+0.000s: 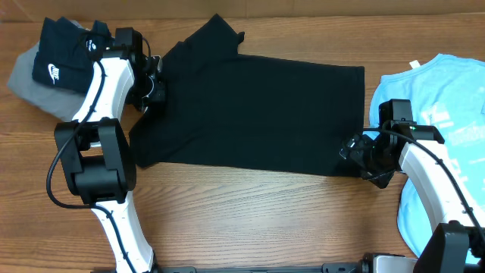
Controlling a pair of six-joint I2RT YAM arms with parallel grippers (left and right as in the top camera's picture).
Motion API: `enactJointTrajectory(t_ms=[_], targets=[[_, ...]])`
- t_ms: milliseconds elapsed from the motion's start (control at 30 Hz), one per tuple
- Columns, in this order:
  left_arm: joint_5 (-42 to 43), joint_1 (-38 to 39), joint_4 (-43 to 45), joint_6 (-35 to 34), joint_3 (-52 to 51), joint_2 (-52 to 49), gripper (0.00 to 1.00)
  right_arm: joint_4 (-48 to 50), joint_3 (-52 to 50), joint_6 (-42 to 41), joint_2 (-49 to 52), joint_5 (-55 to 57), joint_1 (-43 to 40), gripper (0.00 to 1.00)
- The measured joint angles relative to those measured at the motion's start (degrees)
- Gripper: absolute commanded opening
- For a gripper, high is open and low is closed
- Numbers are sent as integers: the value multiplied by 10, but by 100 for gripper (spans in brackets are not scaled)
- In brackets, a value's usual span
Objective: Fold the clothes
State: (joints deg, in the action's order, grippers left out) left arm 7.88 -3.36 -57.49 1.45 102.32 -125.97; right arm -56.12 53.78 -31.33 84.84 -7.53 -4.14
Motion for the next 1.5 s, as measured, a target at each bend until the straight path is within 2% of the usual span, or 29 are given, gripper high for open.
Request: enactJointTrajectory(t_ms=[67, 133, 233, 300, 633, 900, 1500], targets=[[0, 0, 13, 0, -8, 0, 31, 0, 0, 0, 0, 0, 0, 85], [0, 0, 24, -1, -17, 0, 25, 0, 0, 0, 0, 0, 0, 85], [0, 0, 30, -2, -22, 0, 9, 0, 0, 0, 0, 0, 0, 85], [0, 0, 32, -1, -23, 0, 4, 0, 0, 0, 0, 0, 0, 85], [39, 0, 1, 0, -15, 0, 4, 0, 0, 0, 0, 0, 0, 85], [72, 0, -51, 0, 62, 0, 4, 2, 0, 0, 0, 0, 0, 85], [88, 62, -7, 14, 94, 0, 4, 10, 0, 0, 0, 0, 0, 85]])
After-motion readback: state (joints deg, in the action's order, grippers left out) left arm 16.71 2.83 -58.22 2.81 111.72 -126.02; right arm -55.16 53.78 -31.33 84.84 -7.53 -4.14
